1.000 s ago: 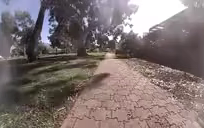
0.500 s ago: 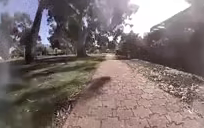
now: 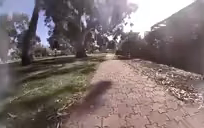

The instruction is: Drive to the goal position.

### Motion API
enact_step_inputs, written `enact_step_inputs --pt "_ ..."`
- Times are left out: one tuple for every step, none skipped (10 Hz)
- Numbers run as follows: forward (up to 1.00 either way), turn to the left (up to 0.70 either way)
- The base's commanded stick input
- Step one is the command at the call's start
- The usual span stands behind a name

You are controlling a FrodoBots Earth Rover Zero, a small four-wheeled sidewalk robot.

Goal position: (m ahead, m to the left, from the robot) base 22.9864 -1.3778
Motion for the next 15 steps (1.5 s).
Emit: enact_step_inputs --pt "0.7 0.0" --pt "0.7 0.0" --pt "0.7 0.0" --pt "0.7 0.0" --pt "0.7 0.0" --pt "0.7 0.0" --pt "0.7 0.0" --pt "0.7 0.0" --pt "0.7 0.0" --pt "0.7 0.0" --pt "0.7 0.0" --pt "0.7 0.0" --pt "0.7 0.0" --pt "0.7 0.0" --pt "0.7 0.0"
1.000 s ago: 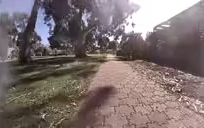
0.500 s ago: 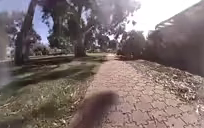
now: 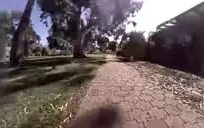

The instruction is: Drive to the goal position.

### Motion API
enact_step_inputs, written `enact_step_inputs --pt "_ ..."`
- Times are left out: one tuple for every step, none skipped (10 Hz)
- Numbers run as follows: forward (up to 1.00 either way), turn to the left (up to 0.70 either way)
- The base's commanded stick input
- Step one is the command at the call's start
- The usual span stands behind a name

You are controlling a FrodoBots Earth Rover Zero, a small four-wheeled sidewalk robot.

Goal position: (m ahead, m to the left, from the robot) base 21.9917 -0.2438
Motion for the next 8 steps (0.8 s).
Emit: enact_step_inputs --pt "0.7 0.0" --pt "0.7 0.0" --pt "0.7 0.0" --pt "0.7 0.0" --pt "0.7 0.0" --pt "0.7 0.0" --pt "0.7 0.0" --pt "0.7 0.0"
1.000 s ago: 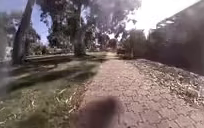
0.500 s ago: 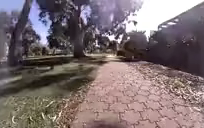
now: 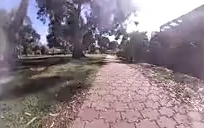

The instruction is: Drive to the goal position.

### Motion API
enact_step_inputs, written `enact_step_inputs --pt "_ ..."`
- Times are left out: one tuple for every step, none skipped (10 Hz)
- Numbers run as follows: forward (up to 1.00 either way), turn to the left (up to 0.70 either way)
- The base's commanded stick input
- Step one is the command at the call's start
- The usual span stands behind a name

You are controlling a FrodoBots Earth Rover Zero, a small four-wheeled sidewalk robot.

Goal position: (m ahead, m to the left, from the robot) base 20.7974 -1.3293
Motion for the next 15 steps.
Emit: enact_step_inputs --pt "0.7 0.0" --pt "0.7 -0.02" --pt "0.7 -0.08" --pt "0.7 -0.14" --pt "0.7 -0.31" --pt "0.7 -0.25" --pt "0.7 -0.19" --pt "0.7 0.0" --pt "0.7 0.0" --pt "0.7 0.0" --pt "0.7 0.0" --pt "0.7 0.0" --pt "0.7 0.0" --pt "0.7 0.0" --pt "0.7 0.0"
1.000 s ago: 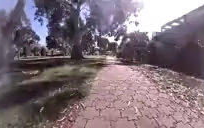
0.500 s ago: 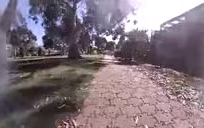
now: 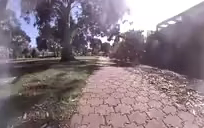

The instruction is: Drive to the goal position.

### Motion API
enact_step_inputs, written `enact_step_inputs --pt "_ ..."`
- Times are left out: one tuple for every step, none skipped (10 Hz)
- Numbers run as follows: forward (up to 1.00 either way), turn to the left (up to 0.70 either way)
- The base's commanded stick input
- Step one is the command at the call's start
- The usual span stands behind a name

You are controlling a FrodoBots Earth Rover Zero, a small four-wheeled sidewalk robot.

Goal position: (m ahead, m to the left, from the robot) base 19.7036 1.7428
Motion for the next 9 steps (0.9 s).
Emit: enact_step_inputs --pt "0.7 -0.01" --pt "0.7 -0.05" --pt "0.7 -0.08" --pt "0.7 -0.33" --pt "0.7 -0.3" --pt "0.7 -0.26" --pt "0.7 0.0" --pt "0.7 0.0" --pt "0.7 0.0"
